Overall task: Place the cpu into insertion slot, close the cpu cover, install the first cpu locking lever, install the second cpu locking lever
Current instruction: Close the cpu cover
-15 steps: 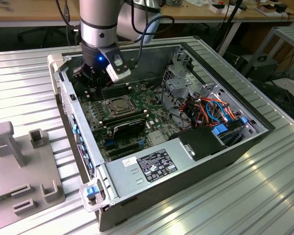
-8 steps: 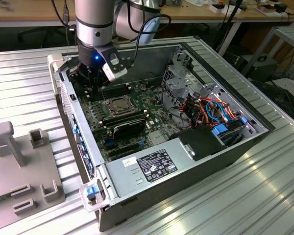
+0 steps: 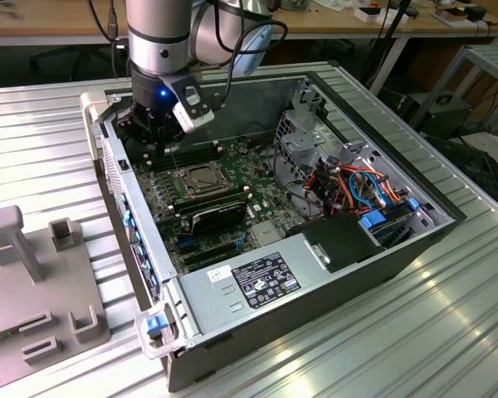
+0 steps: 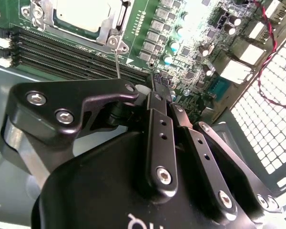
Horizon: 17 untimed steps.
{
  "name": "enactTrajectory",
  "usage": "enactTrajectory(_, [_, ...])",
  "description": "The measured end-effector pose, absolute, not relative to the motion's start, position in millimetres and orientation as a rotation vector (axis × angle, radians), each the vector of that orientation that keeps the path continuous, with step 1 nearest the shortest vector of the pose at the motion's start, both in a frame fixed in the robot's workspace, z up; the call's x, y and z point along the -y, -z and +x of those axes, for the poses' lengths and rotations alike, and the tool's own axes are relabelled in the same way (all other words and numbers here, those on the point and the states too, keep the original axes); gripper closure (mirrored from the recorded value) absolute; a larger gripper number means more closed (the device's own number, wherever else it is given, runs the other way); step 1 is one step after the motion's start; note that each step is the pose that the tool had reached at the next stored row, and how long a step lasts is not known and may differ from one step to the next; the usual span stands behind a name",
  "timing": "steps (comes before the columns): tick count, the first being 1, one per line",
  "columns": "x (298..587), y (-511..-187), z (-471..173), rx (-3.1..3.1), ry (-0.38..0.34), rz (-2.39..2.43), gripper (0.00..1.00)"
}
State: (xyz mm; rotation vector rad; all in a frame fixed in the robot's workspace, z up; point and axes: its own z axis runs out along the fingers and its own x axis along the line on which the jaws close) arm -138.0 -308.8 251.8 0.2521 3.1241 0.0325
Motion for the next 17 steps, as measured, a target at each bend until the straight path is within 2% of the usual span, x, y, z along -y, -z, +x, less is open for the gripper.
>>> enactTrajectory(17, [295.1,-256.8,-132.4,-3.127,-0.033,0.211,0.89])
